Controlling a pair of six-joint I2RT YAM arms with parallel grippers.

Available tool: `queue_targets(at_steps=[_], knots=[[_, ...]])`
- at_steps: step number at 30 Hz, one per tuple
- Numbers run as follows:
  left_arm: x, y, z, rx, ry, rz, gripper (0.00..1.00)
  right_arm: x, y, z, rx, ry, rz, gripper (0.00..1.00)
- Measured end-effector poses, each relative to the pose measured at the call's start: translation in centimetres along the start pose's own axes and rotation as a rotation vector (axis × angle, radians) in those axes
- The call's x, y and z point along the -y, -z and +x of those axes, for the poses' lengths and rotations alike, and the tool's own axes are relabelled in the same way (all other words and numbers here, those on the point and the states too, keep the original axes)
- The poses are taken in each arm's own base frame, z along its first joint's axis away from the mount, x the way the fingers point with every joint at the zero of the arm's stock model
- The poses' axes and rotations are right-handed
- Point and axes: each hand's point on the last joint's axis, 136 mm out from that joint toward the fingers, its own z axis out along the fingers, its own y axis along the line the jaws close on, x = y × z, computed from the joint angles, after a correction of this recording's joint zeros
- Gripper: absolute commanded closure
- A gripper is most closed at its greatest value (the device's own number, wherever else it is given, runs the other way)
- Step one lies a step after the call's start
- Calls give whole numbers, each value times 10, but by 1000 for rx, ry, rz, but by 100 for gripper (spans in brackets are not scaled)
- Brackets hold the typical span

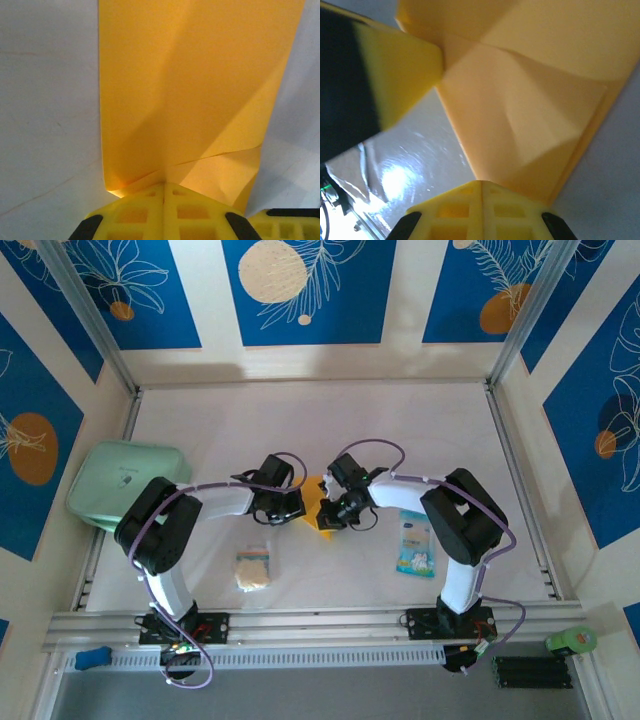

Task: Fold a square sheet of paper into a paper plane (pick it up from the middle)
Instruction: Third fold the triangle at the center of the table.

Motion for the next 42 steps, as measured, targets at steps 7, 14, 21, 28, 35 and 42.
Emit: queue_targets(at_steps=[7, 14, 21, 28, 35, 42], knots=[[1, -1, -1, -2, 2, 2, 94, -3, -7, -13, 15, 11, 15, 99], [1, -2, -3, 1, 16, 5, 95, 1, -14, -12, -7, -2, 19, 99], [1, -2, -3, 2, 19, 4, 95, 3, -12, -4, 2, 10, 13, 99], [1, -2, -3, 1, 20, 4, 95, 15, -2, 32, -22, 4, 13, 99], [2, -2, -3, 1, 19, 5, 95, 17, 17, 45, -5, -23, 7, 98], [3, -2, -3, -3, 25, 11, 94, 4, 45, 6, 158, -42, -25, 97]])
